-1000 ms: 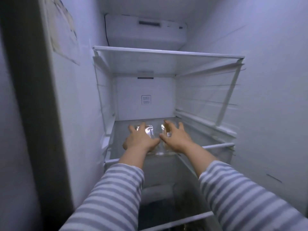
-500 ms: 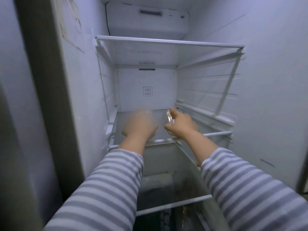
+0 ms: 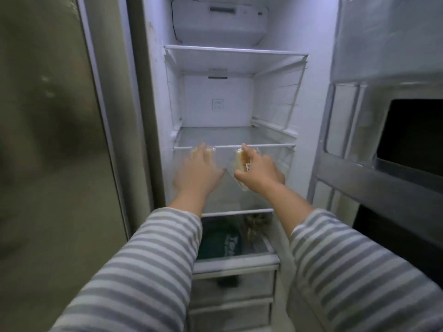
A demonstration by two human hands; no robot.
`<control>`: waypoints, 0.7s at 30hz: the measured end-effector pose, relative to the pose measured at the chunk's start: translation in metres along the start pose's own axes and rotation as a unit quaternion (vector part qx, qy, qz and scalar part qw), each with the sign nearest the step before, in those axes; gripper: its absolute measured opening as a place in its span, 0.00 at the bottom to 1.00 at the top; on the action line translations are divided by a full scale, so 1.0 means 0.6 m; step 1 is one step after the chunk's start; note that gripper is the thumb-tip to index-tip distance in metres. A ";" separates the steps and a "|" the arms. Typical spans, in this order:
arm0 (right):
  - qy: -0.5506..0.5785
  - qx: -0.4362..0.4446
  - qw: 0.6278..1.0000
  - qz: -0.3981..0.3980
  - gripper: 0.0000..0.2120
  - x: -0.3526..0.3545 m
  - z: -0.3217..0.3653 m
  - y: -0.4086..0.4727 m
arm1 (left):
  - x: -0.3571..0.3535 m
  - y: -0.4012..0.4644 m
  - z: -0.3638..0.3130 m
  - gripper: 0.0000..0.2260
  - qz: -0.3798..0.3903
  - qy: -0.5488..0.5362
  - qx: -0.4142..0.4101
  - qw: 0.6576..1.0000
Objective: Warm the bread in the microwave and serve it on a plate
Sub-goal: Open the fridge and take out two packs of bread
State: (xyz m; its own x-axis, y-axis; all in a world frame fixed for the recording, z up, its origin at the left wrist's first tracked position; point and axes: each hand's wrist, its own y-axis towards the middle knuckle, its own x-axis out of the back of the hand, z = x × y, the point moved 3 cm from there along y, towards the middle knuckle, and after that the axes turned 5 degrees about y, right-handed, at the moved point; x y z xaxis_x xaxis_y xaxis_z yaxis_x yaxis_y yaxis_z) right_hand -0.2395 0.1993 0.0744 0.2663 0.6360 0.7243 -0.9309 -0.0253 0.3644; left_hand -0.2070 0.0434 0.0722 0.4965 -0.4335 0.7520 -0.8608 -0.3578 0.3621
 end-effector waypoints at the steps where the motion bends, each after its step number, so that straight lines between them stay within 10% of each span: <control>1: 0.001 -0.001 1.000 0.006 0.35 -0.005 -0.006 -0.036 | 0.000 -0.034 0.011 0.34 0.003 0.006 0.010 1.000; 21: 0.016 0.051 0.964 0.259 0.33 -0.252 0.118 -0.492 | 0.125 -0.498 0.383 0.34 0.039 0.084 0.305 0.948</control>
State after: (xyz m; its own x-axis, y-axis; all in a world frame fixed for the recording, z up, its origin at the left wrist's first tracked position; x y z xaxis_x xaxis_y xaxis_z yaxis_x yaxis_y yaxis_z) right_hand 0.0128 0.0561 -0.1016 -0.2367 0.5412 0.8069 -0.9072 -0.4204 0.0159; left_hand 0.1133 -0.0723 -0.1061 0.3649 -0.3580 0.8595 -0.6439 -0.7638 -0.0448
